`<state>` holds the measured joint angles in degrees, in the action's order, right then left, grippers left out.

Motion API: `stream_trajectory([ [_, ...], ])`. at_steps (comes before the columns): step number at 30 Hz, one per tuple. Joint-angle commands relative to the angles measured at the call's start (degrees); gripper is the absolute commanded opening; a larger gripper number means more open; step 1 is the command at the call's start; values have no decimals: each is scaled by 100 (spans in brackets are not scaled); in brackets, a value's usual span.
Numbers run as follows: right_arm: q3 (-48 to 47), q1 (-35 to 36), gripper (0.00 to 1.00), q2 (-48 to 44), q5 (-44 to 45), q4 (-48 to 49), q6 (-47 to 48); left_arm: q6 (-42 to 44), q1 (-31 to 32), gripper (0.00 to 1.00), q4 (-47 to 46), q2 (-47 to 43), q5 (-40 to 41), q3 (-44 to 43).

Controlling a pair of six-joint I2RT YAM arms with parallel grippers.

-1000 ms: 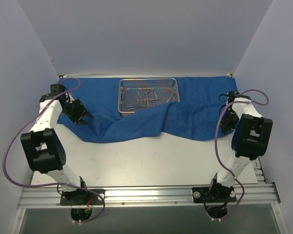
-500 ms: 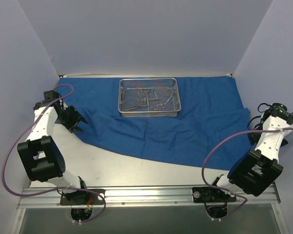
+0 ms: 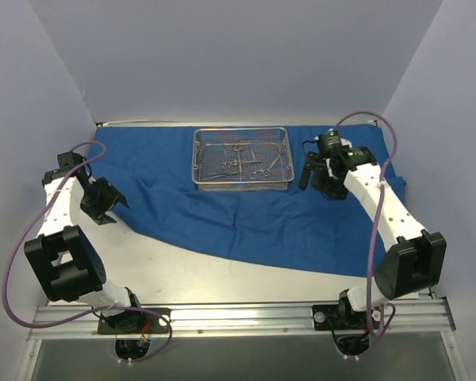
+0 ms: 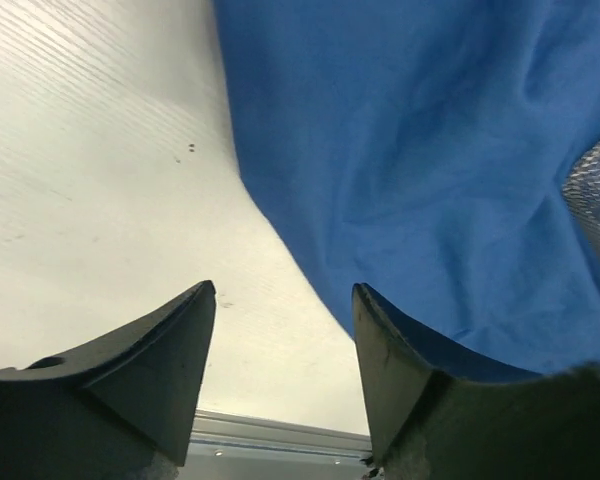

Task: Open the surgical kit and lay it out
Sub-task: Smooth out the surgical kit at the center of the board.

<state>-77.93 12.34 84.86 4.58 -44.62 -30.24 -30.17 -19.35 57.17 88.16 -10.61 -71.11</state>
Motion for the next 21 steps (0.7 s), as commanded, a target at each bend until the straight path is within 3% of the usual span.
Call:
stream_trajectory([
  [1,23,707,78,74,-326,383,-193,354,-51,65,-101,314,243,-297],
  [4,216,1278,78,48,-396,673,-123,635,-51,41,-468,868,-151,-517],
  [6,357,1385,78,5,-641,892,-96,618,-68,38,-452,1132,-266,-710],
  [8,533,1403,78,-100,-783,999,-53,487,-60,55,-84,1203,58,-816],
  [10,560,1394,78,-145,-827,1122,70,354,-77,63,-30,1247,288,-878],
  [21,261,1262,78,57,-1099,1210,501,275,72,66,-258,2363,692,-1326],
])
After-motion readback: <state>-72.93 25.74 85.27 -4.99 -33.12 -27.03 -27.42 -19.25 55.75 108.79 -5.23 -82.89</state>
